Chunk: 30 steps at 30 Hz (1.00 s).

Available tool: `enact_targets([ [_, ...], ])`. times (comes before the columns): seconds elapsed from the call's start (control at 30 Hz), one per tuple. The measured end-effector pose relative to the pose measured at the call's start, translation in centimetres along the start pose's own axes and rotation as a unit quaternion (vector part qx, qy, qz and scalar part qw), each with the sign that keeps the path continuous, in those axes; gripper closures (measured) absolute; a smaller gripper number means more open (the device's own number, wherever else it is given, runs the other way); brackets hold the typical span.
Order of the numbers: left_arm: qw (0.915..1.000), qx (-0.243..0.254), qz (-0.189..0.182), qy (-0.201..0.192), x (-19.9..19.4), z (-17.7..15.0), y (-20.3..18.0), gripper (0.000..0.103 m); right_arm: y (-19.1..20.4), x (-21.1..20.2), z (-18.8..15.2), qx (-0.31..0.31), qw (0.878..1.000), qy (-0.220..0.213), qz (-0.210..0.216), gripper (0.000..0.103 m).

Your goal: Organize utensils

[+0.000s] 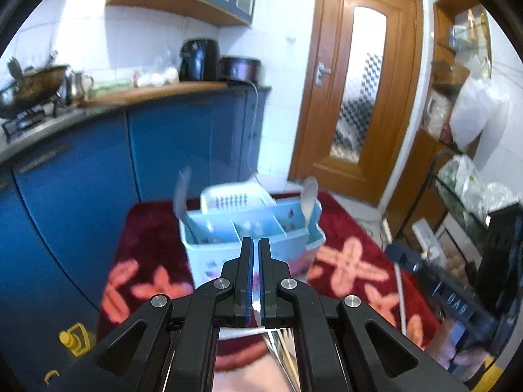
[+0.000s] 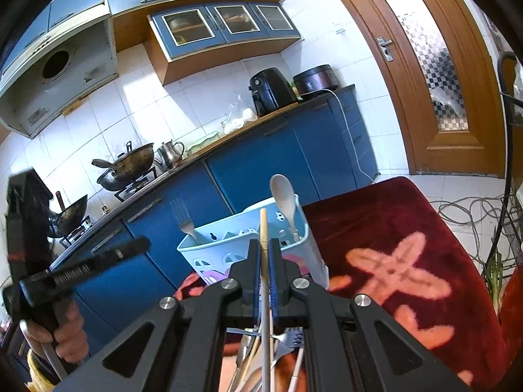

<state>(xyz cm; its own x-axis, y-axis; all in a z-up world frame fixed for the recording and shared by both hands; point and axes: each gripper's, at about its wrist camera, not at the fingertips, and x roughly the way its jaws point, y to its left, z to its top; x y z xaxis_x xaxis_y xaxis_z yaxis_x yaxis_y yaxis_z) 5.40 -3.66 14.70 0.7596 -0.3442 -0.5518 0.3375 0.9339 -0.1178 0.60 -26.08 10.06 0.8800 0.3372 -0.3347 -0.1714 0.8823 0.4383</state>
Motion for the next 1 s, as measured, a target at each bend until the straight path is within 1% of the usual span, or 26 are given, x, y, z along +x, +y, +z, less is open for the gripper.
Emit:
enact_targets([
  [0.2, 0.9986, 0.009, -0.018, 0.048, 3.3, -2.8, -1.7, 0.1, -1.5, -0.7, -0.6, 0.011, 1.0, 0.003, -0.013, 0.097],
  [0.5, 0.9949, 0.042, -0.015, 0.091, 6.5, -6.7, -4.7, 0.097, -3.7, -1.6, -1.3, 0.027, 0.999, 0.007, -0.033, 0.097],
  [0.6, 0.9932, 0.048, -0.016, 0.105, 7.5, -7.6, -5.5, 0.089, -4.3, -1.8, -1.5, 0.029, 0.999, 0.009, -0.038, 0.097],
  [0.67, 0.9921, 0.053, -0.015, 0.113, 8.1, -8.2, -6.1, 0.077, -4.7, -2.0, -1.7, 0.03, 0.999, 0.009, -0.041, 0.097],
  [0.73, 0.9908, 0.064, -0.01, 0.118, 8.6, -8.8, -6.9, 0.072, -5.0, -2.1, -1.8, 0.031, 0.999, 0.009, -0.044, 0.097],
  [1.0, 0.9825, 0.13, 0.005, 0.133, 10.4, -10.3, -10.7, 0.071, -6.6, -2.3, -2.4, 0.044, 0.998, 0.016, -0.047, 0.097],
])
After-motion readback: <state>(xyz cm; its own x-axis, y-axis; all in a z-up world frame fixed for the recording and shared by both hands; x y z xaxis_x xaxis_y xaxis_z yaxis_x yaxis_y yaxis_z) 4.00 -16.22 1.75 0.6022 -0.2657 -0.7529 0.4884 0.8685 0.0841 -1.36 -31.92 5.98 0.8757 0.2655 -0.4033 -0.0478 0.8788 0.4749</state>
